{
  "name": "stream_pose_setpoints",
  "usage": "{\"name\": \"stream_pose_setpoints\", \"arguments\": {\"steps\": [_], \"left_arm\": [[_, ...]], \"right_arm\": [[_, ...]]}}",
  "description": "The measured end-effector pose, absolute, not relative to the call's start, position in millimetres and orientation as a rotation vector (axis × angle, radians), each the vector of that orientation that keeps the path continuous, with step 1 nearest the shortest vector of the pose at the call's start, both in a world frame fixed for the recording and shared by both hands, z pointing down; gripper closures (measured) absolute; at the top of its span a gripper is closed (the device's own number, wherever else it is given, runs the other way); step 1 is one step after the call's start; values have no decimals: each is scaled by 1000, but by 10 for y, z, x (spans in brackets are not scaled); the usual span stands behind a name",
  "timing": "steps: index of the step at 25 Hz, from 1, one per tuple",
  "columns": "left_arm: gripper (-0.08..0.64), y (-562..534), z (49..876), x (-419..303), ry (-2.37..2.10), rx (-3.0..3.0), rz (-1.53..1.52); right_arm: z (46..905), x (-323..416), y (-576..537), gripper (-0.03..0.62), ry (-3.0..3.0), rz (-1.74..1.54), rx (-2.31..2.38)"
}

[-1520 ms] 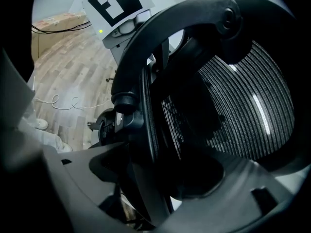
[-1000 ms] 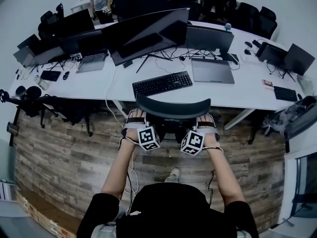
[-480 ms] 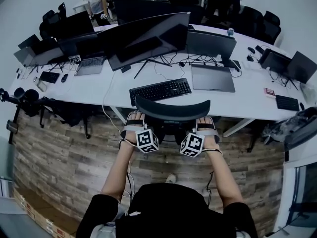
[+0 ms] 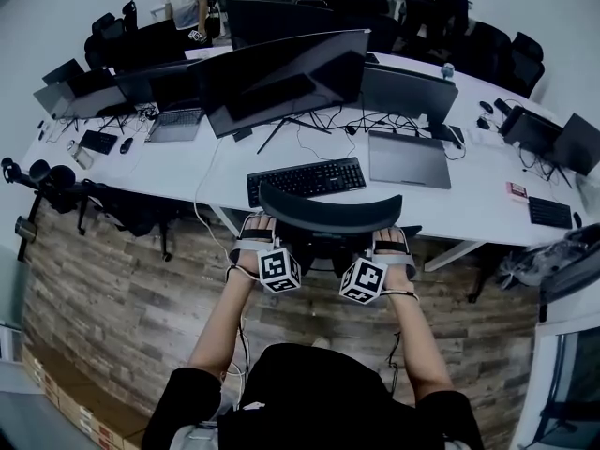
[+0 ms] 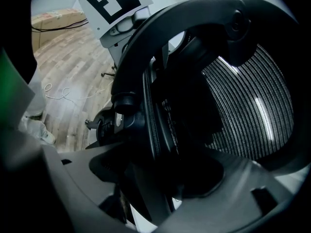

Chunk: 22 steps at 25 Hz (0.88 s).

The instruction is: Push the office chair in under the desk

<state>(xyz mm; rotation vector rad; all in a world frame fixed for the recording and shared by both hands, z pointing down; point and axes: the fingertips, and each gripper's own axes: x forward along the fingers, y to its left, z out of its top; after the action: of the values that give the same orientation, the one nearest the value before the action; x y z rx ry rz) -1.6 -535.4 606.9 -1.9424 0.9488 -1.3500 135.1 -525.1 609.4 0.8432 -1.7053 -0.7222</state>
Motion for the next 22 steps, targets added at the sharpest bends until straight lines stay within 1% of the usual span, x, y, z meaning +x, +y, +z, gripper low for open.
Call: {"name": "stream_pose_setpoints", "arguments": {"steps": [22], "left_arm": [[193, -5557, 6051, -97, 875, -1973, -1282]], "right_arm": [[6104, 1259, -5438, 275, -1650, -687, 902]]}}
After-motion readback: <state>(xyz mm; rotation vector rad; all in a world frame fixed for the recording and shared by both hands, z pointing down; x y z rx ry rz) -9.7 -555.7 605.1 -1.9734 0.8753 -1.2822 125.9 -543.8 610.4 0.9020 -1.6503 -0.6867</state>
